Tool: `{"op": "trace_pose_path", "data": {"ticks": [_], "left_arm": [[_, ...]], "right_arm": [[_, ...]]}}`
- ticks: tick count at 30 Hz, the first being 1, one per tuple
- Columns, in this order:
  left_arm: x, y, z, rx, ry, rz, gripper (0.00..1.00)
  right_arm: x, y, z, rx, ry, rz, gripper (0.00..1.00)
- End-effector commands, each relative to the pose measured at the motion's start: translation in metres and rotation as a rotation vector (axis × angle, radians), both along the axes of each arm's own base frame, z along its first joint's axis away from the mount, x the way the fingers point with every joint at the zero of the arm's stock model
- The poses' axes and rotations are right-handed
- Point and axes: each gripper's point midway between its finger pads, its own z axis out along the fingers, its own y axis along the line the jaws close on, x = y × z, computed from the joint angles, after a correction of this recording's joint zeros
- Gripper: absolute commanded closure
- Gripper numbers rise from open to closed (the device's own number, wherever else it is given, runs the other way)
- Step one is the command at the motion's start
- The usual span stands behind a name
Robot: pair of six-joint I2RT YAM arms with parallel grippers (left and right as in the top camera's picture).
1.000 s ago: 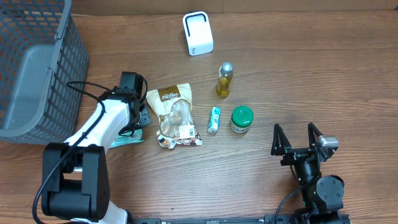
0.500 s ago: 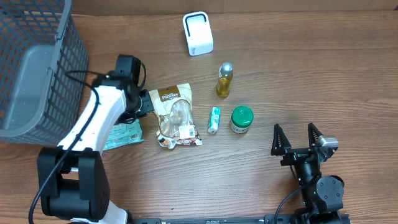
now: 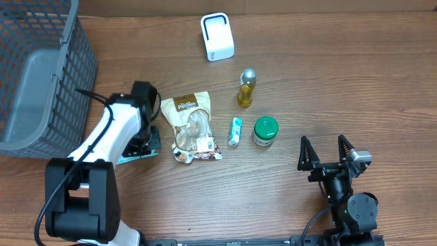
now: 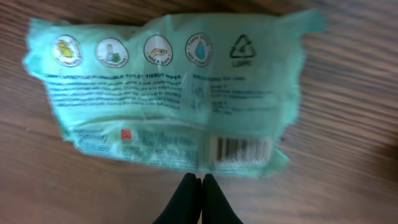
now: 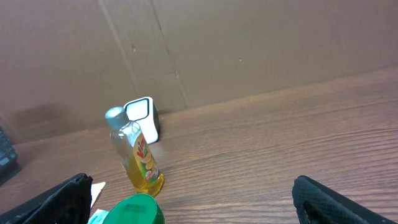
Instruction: Scan the item barcode
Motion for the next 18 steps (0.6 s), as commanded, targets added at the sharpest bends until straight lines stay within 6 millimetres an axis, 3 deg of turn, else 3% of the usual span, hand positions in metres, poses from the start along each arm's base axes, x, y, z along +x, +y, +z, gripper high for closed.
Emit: {"op": "trace_pose_path", "data": {"ticks": [1,5,10,13,18], "left_arm": [[-0.006,0.007,-0.014,0.039,-0.010,0.002,0.96],[0.005,0.006,-0.025,0.030,-0.080,0.001,0.96],[0.042,-0.014,-0.032,-0.080,-0.239,0.000,0.96],[0.064,-0.032,-0.029,-0.177,-0.326,-0.019,0.96],[0.092,-0.033,-0.014,-0.181,-0.426,-0.035,0.96]], "right_arm": [[0.000,0.000,-0.002,-0.004,-0.003,0.002,0.00],[0.000,0.000,-0.002,-0.004,-0.003,0.002,0.00],[0.000,0.000,-0.002,-0.004,-0.003,0.002,0.00],[0.000,0.000,-0.002,-0.004,-0.003,0.002,0.00],[0.000,0.000,-0.002,-0.004,-0.003,0.002,0.00]]}}
